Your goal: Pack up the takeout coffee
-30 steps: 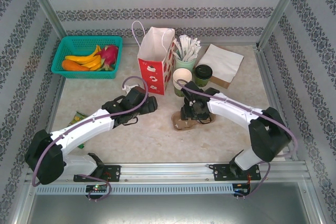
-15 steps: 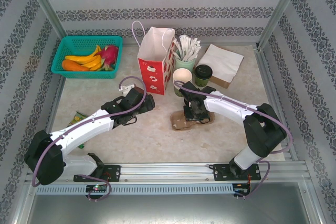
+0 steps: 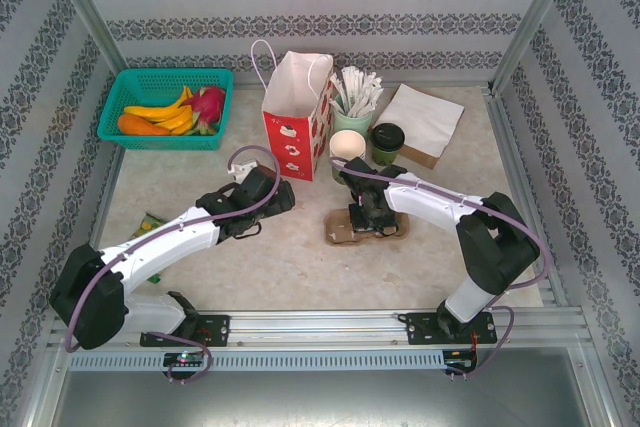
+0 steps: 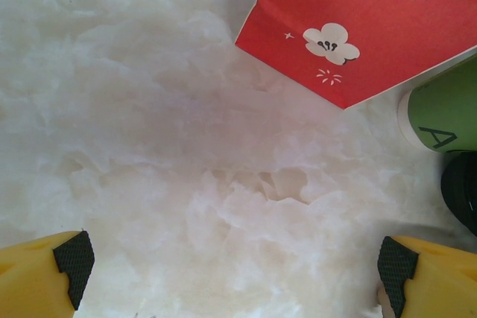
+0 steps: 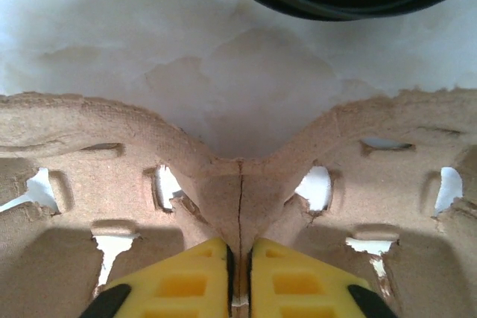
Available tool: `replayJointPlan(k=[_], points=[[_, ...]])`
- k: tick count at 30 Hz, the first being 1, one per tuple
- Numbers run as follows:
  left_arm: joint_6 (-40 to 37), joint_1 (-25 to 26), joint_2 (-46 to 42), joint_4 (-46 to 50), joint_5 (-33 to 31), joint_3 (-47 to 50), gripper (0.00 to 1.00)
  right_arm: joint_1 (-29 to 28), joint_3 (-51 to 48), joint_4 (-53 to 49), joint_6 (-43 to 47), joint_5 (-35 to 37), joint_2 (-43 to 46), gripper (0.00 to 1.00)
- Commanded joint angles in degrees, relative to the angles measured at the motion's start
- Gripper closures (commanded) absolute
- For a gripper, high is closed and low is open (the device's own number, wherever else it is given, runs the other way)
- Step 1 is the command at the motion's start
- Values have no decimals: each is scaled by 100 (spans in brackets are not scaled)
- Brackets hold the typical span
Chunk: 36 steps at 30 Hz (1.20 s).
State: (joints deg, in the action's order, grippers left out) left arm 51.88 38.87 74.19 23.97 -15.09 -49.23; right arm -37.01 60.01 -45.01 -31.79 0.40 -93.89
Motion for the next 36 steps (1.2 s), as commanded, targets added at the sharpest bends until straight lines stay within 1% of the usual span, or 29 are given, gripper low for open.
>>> replayJointPlan(k=[1,4,9,11,14,16,18,20,24,27,30,31,33,36], points=[[-151,-73,81,-119,32,-122,1,-54,114,-157,49,228,143,93],[-261,-107,-10,-388,-55,-17,1,-52,93,-112,26,298,283,100],[-510,-275,-332,-1073,-21,363,1,-60,32,-10,-6,389,462,100],[-612,-387,-448,-1090,-54,421,1,-63,-48,66,-59,410,547,100],[-820,-678,-598,-948,79,336,1,-64,-153,154,-192,463,695,100],[-894,-969,-681,-905,273,284,1,-59,-227,223,-270,491,797,100],[-997,-1301,-748,-1075,648,298,1,-59,-296,322,-314,513,893,100],[-1045,-1510,-774,-1153,892,231,1,-56,-362,411,-352,530,993,100],[-1243,-1609,-710,-993,1103,-183,1,-47,-521,584,-500,548,1184,100],[-1065,-1629,-595,-673,1238,-630,1,-47,-662,680,-614,612,1289,100],[-486,-1633,-378,-377,1711,-1276,1,-40,-739,721,-678,653,1363,100],[-283,-1614,-277,-247,1771,-1470,1,-34,-742,750,-688,663,1385,100],[86,-1558,22,385,1678,-2008,1,-25,-771,863,-727,680,1433,100],[417,-1541,481,1052,1811,-2730,0,-25,-778,1013,-827,687,1451,100]])
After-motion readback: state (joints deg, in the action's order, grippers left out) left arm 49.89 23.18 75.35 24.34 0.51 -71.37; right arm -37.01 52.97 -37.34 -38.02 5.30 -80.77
